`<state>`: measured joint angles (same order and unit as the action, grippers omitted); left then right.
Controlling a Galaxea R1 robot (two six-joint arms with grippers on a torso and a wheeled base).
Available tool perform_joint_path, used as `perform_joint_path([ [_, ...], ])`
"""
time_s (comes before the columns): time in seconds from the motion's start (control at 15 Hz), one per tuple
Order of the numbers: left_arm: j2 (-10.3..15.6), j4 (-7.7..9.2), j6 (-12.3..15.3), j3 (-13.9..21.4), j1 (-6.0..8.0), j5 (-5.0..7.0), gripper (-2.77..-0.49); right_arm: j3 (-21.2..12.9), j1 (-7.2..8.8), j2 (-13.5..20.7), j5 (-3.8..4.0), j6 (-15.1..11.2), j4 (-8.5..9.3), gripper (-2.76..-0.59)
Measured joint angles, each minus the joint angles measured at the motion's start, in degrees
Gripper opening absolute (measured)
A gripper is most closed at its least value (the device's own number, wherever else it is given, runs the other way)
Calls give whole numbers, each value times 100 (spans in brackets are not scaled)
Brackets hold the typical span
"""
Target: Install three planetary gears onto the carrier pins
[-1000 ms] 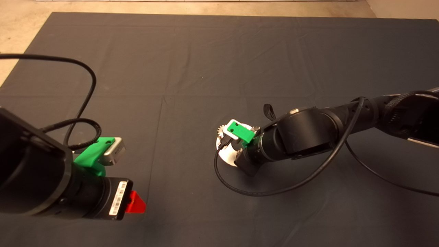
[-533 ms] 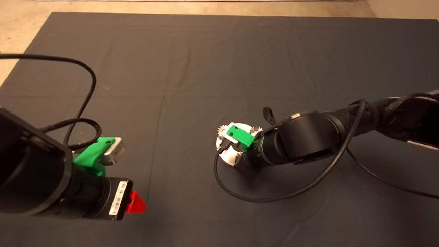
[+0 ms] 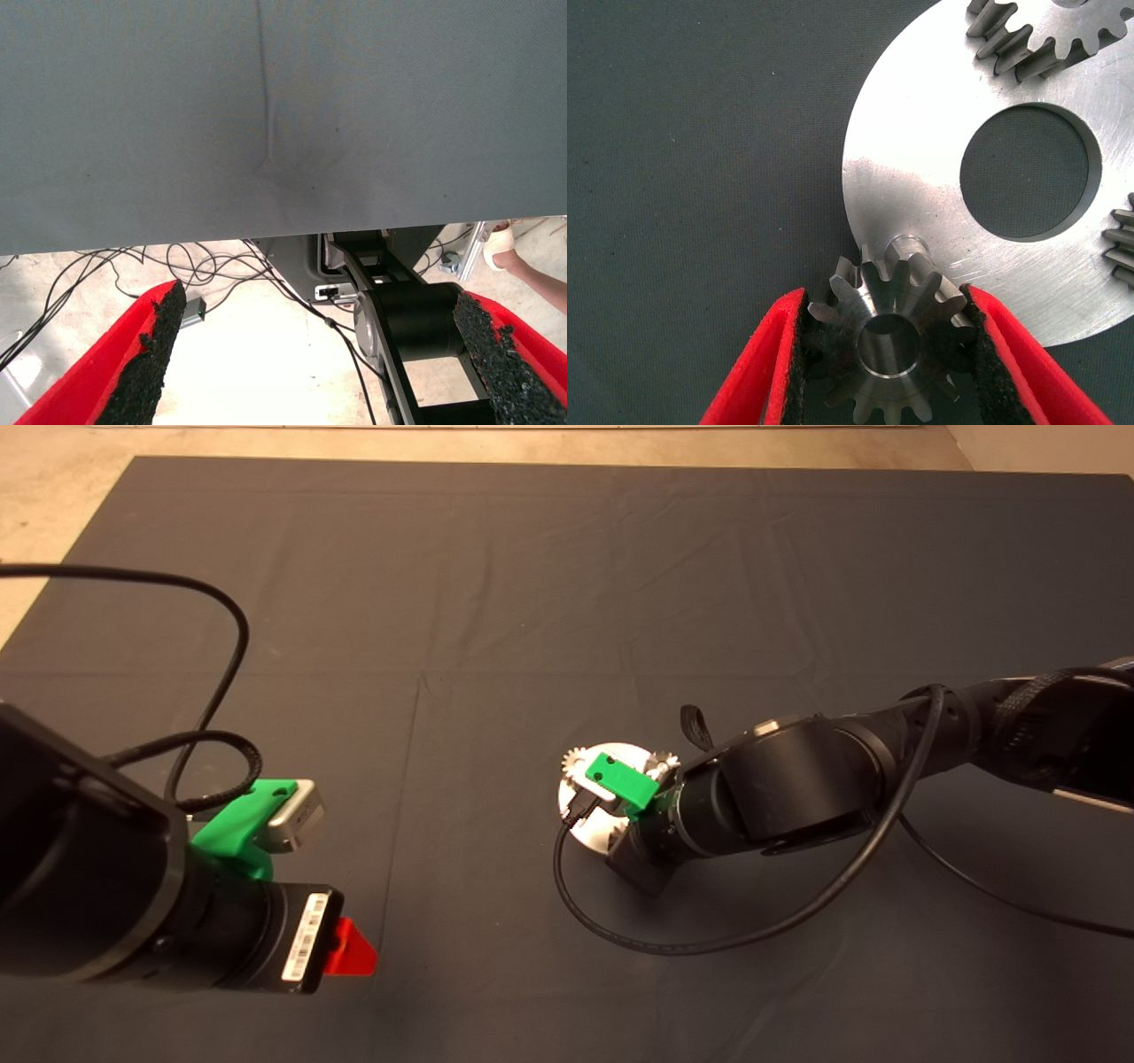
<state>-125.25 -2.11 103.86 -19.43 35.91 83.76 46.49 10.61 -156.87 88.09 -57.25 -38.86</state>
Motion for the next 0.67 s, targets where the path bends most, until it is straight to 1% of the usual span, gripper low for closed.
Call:
perform_joint_path([
  [0.67, 0, 0, 0, 0, 0, 0, -109, 2, 2, -27, 2, 0, -52, -228],
])
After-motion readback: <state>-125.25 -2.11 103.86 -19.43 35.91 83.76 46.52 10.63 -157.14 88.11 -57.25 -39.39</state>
